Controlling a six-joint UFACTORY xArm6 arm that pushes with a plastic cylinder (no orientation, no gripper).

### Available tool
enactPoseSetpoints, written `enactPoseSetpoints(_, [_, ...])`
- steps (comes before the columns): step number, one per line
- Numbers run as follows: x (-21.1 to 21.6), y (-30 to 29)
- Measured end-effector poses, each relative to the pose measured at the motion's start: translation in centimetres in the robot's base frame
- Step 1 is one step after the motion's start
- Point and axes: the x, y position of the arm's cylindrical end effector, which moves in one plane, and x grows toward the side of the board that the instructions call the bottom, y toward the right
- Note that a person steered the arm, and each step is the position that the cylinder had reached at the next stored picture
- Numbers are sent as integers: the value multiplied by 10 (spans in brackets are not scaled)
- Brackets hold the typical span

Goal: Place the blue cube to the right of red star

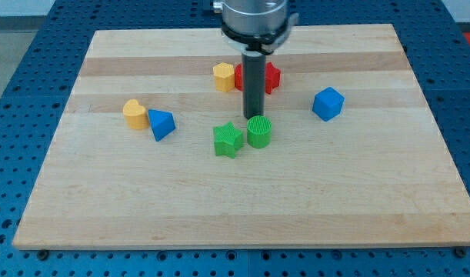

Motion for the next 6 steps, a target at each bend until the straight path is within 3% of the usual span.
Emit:
enactPoseSetpoints(1, [20, 26])
enactPoseSetpoints(3, [20, 97])
enactPoseSetpoints(6, [-1, 98])
